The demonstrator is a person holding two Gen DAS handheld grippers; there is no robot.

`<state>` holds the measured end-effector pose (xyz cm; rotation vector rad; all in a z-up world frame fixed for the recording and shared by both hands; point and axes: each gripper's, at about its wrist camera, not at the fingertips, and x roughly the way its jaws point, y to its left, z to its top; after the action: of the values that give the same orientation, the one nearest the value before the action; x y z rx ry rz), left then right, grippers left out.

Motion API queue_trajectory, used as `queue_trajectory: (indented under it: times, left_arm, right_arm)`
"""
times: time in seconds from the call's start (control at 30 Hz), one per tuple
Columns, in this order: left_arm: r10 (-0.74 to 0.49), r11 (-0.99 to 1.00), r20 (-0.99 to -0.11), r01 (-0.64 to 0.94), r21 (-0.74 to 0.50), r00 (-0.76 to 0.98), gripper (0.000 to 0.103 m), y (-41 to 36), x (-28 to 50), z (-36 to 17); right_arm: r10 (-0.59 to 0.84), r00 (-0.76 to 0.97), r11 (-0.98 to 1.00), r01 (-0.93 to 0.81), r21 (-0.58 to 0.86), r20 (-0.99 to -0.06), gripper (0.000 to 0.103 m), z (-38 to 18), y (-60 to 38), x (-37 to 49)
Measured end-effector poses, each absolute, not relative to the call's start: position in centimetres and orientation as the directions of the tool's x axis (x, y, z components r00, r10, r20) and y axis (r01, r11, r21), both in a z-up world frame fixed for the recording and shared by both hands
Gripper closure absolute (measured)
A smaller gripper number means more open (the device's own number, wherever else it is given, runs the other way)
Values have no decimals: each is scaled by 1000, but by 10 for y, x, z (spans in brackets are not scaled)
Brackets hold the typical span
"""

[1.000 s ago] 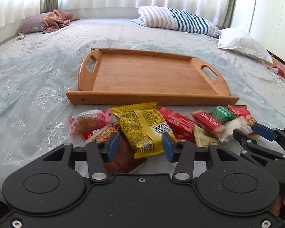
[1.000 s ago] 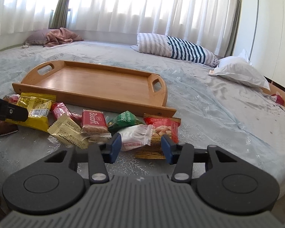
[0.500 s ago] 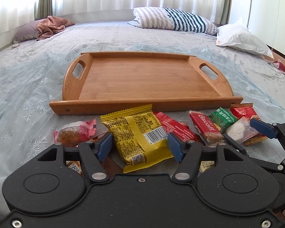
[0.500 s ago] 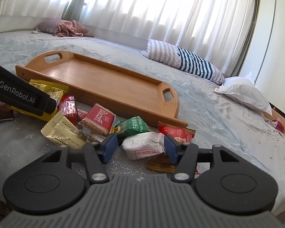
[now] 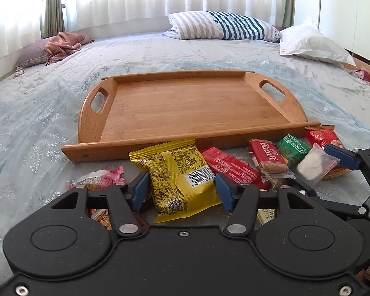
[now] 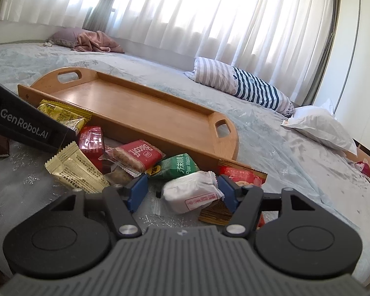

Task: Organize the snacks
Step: 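Grasp the yellow snack bag with the left tool while the right tool grasps the white packet, then carry the yellow bag and white packet over the wooden tray with both tools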

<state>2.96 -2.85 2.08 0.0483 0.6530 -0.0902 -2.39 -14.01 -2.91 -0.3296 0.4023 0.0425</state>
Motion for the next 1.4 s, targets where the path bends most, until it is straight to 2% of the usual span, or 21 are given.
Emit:
queue_trajectory:
  times: [0.03, 0.07, 0.17, 0.27, 0.53, 0.93, 1.23, 1.4]
  left_arm:
    - [-73, 995, -608, 101, 12, 790, 50, -28, 29, 22]
    - [-78, 995, -609, 103, 6, 789, 51, -26, 29, 23]
    - [-85, 995, -611, 103, -6, 787, 56, -23, 28, 26]
    - [-89, 995, -610, 102, -13, 788, 57, -21, 25, 29]
    - [-90, 995, -588, 97, -20, 804, 58, -14, 18, 40]
    - [-131, 991, -549, 131, -39, 826, 58, -4, 35, 71]
    - [-194, 981, -535, 173, -90, 822, 58, 6, 84, 101]
    - [-223, 975, -555, 186, -124, 801, 58, 11, 123, 110]
  right_arm:
    - [-29, 921, 947, -99, -305, -388, 48, -29, -140, -25]
    - [-36, 923, 949, -88, -302, -384, 51, -29, -142, -25]
    - [-19, 920, 964, -87, -251, -391, 54, -27, -148, -27]
    - [-24, 925, 966, -76, -246, -380, 56, -24, -150, -30]
    - [-32, 943, 979, -36, -199, -331, 56, -7, -157, -35]
    - [51, 935, 995, -79, -67, -350, 56, 21, -171, -11]
    - [180, 882, 976, -104, 192, -437, 56, 49, -202, 51]
    - [197, 868, 968, -100, 229, -456, 56, 62, -209, 89]
